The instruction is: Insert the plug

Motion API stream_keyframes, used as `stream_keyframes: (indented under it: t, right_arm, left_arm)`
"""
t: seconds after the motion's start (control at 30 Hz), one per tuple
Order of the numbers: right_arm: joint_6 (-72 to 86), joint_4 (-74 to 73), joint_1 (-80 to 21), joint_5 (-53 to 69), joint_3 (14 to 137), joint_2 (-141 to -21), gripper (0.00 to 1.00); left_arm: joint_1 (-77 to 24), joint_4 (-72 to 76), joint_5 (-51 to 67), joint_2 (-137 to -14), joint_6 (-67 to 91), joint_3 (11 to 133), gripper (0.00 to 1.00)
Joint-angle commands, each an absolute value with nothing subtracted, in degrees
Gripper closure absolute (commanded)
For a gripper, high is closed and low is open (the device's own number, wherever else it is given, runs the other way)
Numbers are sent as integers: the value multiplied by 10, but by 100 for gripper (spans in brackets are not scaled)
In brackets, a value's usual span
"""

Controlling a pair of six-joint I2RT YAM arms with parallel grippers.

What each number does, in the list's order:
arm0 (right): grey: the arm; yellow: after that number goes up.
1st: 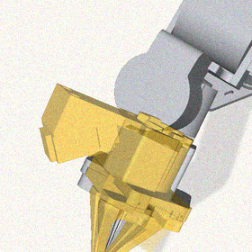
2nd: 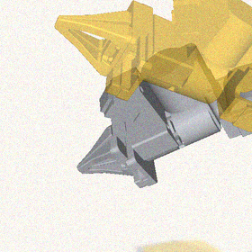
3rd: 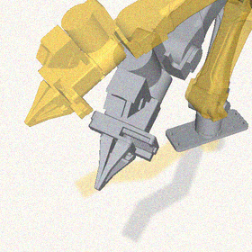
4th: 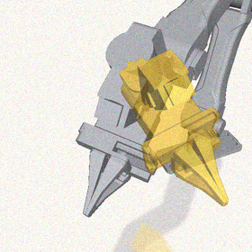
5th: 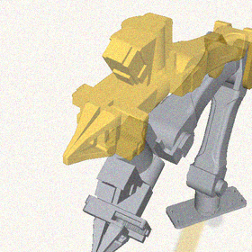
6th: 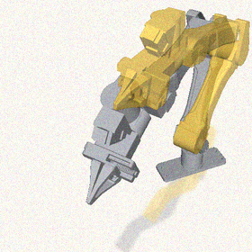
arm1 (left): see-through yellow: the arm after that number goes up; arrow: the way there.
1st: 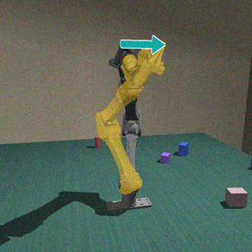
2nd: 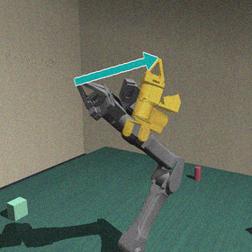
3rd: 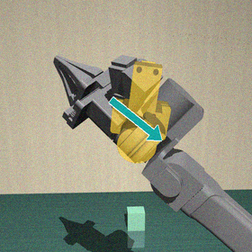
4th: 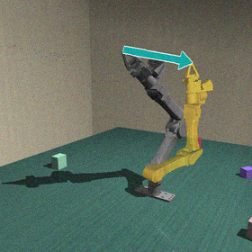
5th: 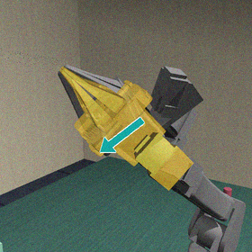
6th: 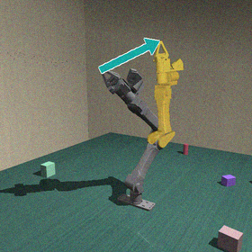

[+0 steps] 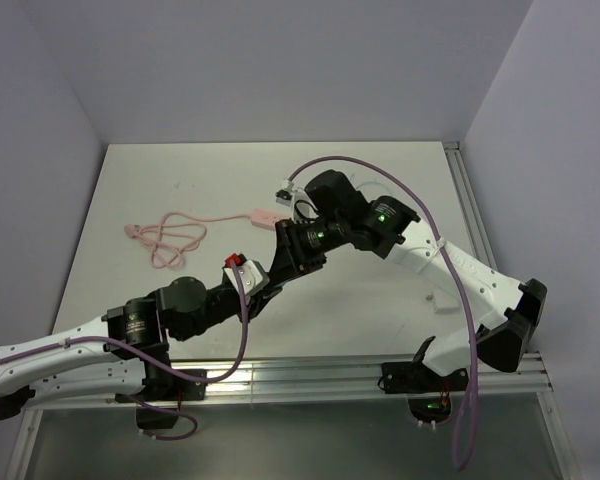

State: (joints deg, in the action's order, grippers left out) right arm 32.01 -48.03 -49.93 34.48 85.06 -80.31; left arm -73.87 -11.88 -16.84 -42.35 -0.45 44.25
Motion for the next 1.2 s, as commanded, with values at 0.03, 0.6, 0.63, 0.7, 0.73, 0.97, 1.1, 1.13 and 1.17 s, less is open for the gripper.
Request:
stream_keyframes:
  t: [0.03, 0.6, 0.63, 0.7, 0.73, 0.97, 1.1, 1.13, 1.17]
  right_arm:
    - [325, -441, -508, 402, 858, -801, 100]
    - [50, -395, -504, -34, 902, -805, 100]
    - [32, -384, -502, -37, 914, -815, 100]
    - [-39, -375, -496, -20, 938, -849, 100]
    - [-77, -384, -493, 20, 955, -865, 100]
    - [-236, -540, -449, 96, 1214, -1077, 100]
    - [-322, -628, -424, 175, 1323, -1173, 100]
    - [-331, -631, -414, 198, 1319, -1178, 100]
    - [-342, -637, -411, 192, 1324, -1201, 100]
  left_arm:
    - [-742, -91, -168, -434, -5, 444, 100]
    - [-741, -237, -502, -316, 325, 473, 0]
    - [-741, -290, -528, -308, 357, 485, 1]
    - [-741, -337, -583, -300, 455, 499, 1]
    - [-741, -358, -590, -298, 478, 502, 1]
    - [-741, -449, -628, -322, 572, 527, 0]
    - [-740, -429, -650, -354, 558, 524, 0]
    - [-738, -424, -652, -362, 553, 523, 1]
    - [-736, -420, -652, -371, 549, 522, 0]
